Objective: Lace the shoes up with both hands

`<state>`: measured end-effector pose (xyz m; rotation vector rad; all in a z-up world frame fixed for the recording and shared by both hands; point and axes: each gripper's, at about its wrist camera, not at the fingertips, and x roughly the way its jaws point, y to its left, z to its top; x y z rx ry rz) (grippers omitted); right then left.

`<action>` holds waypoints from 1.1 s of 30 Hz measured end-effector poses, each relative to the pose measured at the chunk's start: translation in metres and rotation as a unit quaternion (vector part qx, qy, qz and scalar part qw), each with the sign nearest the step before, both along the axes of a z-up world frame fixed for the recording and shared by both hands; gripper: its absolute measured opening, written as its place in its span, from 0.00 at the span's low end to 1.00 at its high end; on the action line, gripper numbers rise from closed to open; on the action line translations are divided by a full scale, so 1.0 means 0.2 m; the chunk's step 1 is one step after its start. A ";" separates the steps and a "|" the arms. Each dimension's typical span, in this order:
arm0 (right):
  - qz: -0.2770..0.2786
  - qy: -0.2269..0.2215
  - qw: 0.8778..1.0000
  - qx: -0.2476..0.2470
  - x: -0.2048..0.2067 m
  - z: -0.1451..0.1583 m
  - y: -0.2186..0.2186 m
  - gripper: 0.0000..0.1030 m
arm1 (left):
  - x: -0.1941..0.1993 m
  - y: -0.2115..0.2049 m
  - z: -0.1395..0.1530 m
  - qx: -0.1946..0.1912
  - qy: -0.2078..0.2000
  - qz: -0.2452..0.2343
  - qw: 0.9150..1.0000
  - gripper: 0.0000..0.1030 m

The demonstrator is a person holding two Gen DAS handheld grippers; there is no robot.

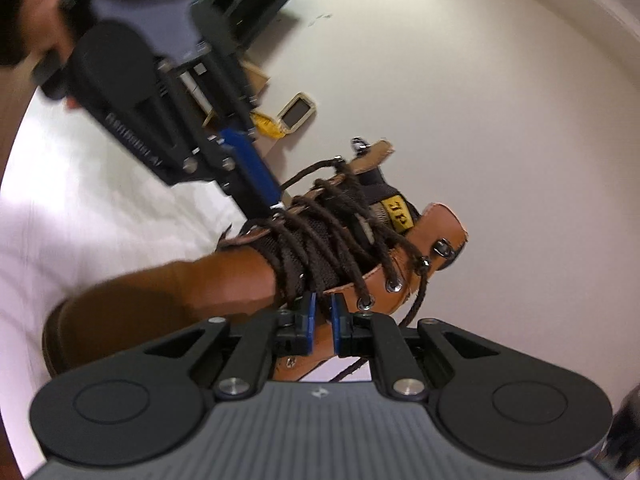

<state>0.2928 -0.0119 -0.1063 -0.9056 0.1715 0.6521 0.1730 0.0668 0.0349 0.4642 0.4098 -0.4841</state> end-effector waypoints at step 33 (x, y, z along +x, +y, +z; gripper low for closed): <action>0.010 0.062 0.996 0.068 0.01 0.11 -0.07 0.11 | -0.04 -0.01 0.05 -0.011 -0.009 -0.021 1.000 0.09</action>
